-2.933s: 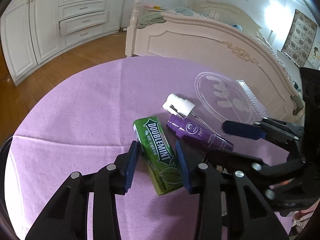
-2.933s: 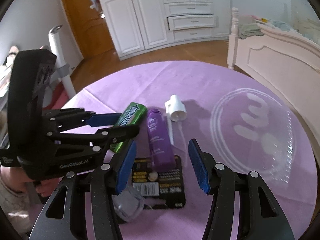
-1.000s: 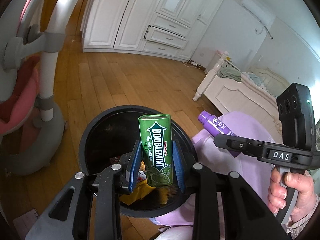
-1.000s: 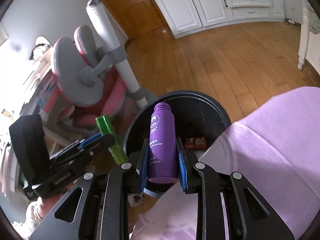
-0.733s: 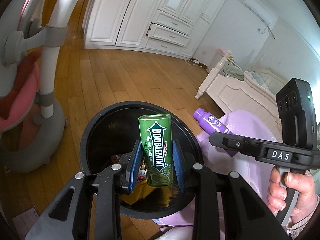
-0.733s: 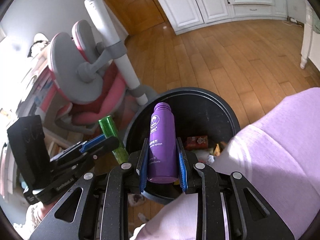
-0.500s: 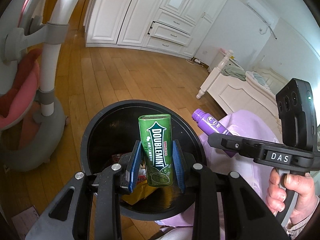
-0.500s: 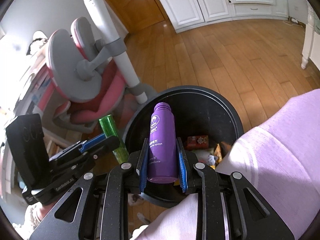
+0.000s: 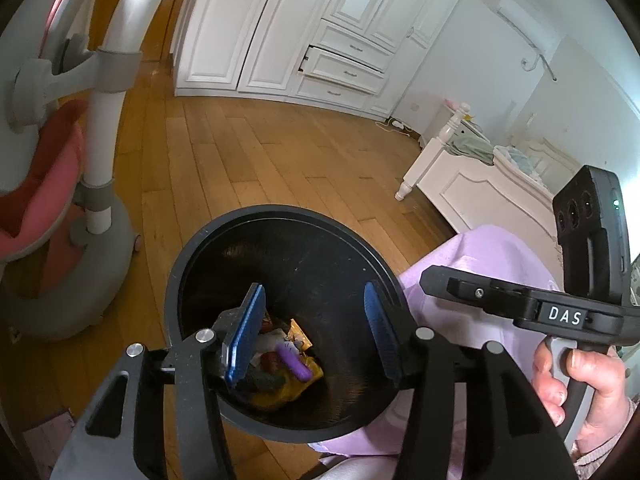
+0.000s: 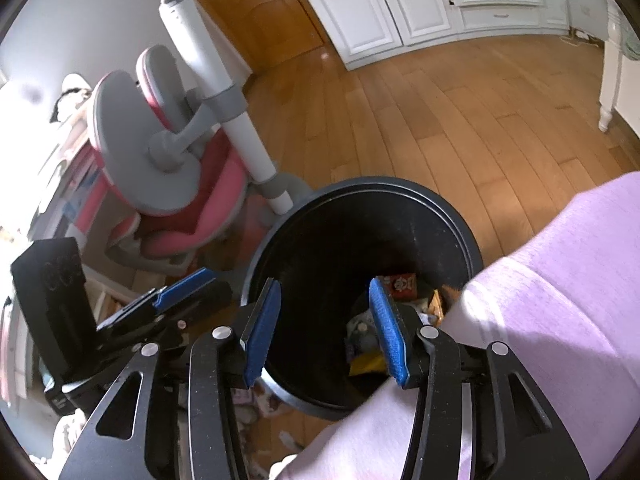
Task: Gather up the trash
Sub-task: 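Grasp the clear plastic cup with the left tool while the right tool grasps the white spray pump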
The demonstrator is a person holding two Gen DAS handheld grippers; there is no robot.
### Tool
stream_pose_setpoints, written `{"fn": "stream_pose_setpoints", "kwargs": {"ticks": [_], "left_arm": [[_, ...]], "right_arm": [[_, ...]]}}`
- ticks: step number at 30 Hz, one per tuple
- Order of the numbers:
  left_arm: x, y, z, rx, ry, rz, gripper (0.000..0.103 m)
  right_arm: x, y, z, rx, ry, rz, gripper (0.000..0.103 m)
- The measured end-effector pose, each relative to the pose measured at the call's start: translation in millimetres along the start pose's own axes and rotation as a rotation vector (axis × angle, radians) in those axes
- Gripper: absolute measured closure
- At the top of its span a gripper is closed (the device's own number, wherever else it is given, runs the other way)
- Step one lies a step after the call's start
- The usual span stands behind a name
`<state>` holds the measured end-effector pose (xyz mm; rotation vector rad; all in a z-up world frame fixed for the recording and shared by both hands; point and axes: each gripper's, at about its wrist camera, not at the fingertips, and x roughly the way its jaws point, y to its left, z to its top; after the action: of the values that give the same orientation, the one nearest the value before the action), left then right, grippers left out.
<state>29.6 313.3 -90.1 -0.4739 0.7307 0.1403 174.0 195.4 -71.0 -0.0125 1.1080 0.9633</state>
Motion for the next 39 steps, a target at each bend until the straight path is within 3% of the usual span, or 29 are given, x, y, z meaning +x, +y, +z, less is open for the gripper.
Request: {"fn": "stream_pose_setpoints", "kwargs": {"ticks": [4, 8, 17, 24, 27, 28, 35, 39], "left_arm": [[-2.4, -14.7, -1.6, 0.029, 0.007, -0.016, 0.049], [-5.4, -43.0, -5.0, 0.080, 0.015, -0.052, 0.035], [-1.8, -144.1, -27.2, 0.264, 0.078, -0.195, 0.035], [9.7, -218.9, -62.5, 0.387, 0.146, -0.308, 0.035], [19.0, -250.0, -83.9, 0.447, 0.185, -0.334, 0.035], [21.3, -256.8, -89.7, 0.463, 0.194, -0.338, 0.035], [41.2, -305.4, -124.4, 0.560, 0.259, -0.370, 0.035], [46.4, -323.4, -139.2, 0.616, 0.290, -0.390, 0.035]], "right_arm": [[-15.7, -12.1, -7.8, 0.022, -0.020, 0.007, 0.056], [-38.6, -27.3, -16.3, 0.046, -0.053, 0.017, 0.056], [-117.6, -76.5, -41.1, 0.077, -0.169, -0.039, 0.056], [-175.8, -128.5, -61.8, 0.112, -0.245, -0.143, 0.056], [-196.7, -152.7, -74.5, 0.119, -0.272, -0.214, 0.042], [-202.7, -160.7, -78.9, 0.117, -0.277, -0.243, 0.041], [-212.8, -204.3, -99.5, 0.133, -0.238, -0.382, 0.041], [-206.9, -218.7, -103.8, 0.128, -0.204, -0.415, 0.041]]}}
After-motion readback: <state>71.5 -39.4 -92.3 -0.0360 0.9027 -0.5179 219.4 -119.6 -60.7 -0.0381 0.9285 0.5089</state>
